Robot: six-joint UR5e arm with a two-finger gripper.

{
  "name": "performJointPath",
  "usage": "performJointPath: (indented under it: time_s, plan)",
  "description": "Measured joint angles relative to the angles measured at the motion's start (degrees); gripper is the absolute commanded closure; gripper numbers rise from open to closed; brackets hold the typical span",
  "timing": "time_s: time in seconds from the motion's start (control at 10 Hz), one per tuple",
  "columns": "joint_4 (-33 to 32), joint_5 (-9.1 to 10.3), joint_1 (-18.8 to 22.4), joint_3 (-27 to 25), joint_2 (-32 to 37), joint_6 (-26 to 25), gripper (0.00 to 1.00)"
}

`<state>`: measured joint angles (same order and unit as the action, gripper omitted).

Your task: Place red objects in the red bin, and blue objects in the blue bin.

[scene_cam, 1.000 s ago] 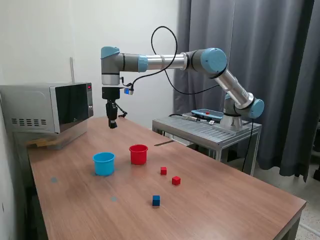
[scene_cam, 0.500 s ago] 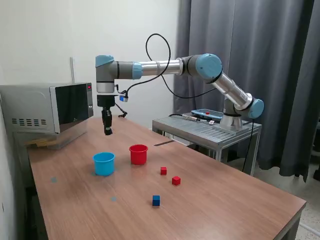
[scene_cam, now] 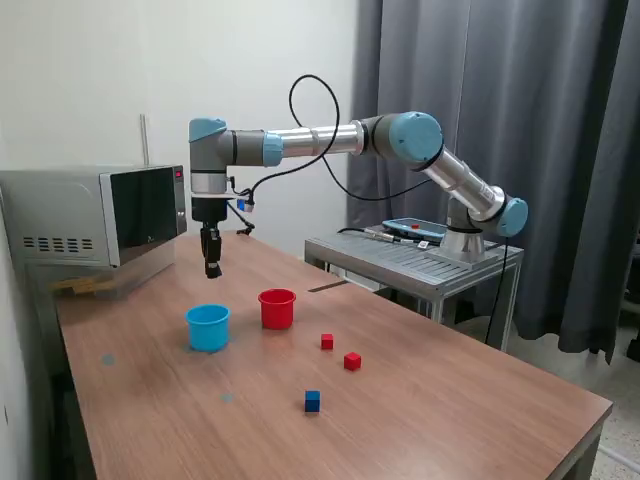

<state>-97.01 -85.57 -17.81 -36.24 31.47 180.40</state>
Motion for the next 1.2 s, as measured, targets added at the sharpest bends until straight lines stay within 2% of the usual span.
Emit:
performJointPath:
  time_s: [0.4,1.2]
  plan:
    - [-2.2,-0.02,0.3,0.0,-1.0,0.2,1.0]
    - [-2.7,0.05,0.7,-0.6,-1.2,0.2,1.0]
